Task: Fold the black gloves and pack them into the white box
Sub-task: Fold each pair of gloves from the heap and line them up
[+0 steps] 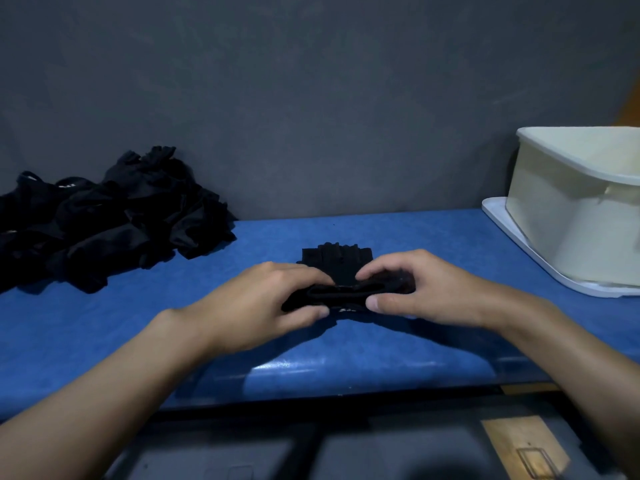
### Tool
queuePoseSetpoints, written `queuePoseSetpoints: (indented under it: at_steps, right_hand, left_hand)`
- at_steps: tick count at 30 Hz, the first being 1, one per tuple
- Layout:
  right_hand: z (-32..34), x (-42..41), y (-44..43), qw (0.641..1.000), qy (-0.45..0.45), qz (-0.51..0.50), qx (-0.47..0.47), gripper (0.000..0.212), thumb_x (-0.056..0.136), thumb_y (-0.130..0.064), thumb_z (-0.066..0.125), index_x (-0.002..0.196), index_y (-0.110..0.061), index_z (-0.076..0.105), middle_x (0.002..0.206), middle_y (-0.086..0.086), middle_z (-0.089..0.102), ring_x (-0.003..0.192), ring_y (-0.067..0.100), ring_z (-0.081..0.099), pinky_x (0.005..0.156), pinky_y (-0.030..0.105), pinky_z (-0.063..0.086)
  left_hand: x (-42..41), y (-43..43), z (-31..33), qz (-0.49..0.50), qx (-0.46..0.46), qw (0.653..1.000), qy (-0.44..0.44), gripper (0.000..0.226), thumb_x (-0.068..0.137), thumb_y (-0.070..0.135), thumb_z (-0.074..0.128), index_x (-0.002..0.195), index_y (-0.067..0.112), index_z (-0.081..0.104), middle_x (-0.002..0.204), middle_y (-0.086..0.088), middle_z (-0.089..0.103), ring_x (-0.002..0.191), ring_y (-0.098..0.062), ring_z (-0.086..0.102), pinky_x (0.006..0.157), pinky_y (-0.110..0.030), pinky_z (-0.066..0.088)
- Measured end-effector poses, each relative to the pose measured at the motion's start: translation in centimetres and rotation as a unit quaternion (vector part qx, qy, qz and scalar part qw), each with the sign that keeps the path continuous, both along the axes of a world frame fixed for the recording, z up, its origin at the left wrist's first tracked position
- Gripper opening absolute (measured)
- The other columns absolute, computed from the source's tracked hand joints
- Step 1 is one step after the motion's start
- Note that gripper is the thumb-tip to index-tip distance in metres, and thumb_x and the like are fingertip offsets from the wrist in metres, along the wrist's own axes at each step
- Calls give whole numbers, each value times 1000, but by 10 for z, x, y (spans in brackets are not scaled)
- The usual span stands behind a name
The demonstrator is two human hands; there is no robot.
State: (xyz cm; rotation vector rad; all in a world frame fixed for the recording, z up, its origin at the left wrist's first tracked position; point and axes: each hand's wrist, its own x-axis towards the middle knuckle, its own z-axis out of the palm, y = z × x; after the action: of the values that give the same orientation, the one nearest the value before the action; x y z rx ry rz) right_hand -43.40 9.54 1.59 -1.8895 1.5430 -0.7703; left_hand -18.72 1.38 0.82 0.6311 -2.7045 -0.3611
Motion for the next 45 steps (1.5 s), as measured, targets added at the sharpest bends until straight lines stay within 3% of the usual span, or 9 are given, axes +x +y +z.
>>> queuePoseSetpoints:
  at_steps: [5,9,14,18,23,26,30,37,45]
  right_hand:
    - [-2,3,-1,1000,-8,7,-19,60,72,-22,86,123,-36,58,112,-16,65,98,3,63,88,21,51]
    - [-7,8,-6,996,-69,-4,-62,34,82,-8,76,106,-27,63,95,3,66,73,13,59,75,37,55]
    - [-11,7,-14,992,-100,-23,-71,19,89,-9,69,102,-21,65,84,3,64,68,11,57,69,33,51]
    - [-14,9,-20,990,-108,-47,-75,14,91,-12,66,103,-20,65,75,5,56,67,12,52,66,26,44]
    - [-15,10,-25,988,-88,-76,-103,28,91,-22,66,118,-26,59,90,8,62,70,-1,55,67,14,41]
    - [-20,10,-30,986,-93,-85,-107,34,92,-23,65,124,-24,54,74,-1,54,62,2,50,65,13,40]
    - [-28,10,-39,987,-72,-94,-111,25,93,-23,64,117,-22,57,64,-9,49,61,6,48,65,19,41]
    - [-31,7,-50,984,-61,-130,-108,20,92,-28,64,111,-22,59,54,-14,50,55,3,45,62,22,39]
    - [-26,16,-44,980,17,-107,-169,40,86,-27,71,123,-27,55,114,-8,48,88,-1,54,78,3,37]
  left_hand:
    - [0,-2,-1,38,66,994,77,20,94,40,59,110,32,67,93,19,69,89,-5,66,79,-31,52]
    - [0,-5,-3,51,139,980,134,23,90,41,59,110,31,66,98,13,73,94,-10,69,85,-42,54]
    - [0,-7,-5,60,169,971,156,53,71,41,82,118,40,56,105,15,68,86,-15,70,84,-38,55]
    - [-4,-10,-9,62,200,958,195,39,83,16,79,114,28,58,98,2,72,88,-18,72,84,-43,57]
    - [-10,-17,-14,89,250,933,242,34,82,33,70,113,28,58,97,-7,73,87,-32,71,82,-54,56]
    - [-14,-20,-16,104,261,928,244,27,88,33,69,112,27,60,92,-9,74,88,-31,71,85,-54,55]
    - [-20,-25,-18,125,259,925,247,29,90,31,68,116,25,56,92,-9,72,86,-31,69,84,-51,55]
    - [-18,-36,-28,141,157,956,206,35,94,29,64,125,40,52,111,7,53,68,-8,54,70,-19,40]
    - [-24,-36,-27,205,121,955,178,31,92,31,64,123,29,58,111,7,56,79,-6,54,77,-21,38]
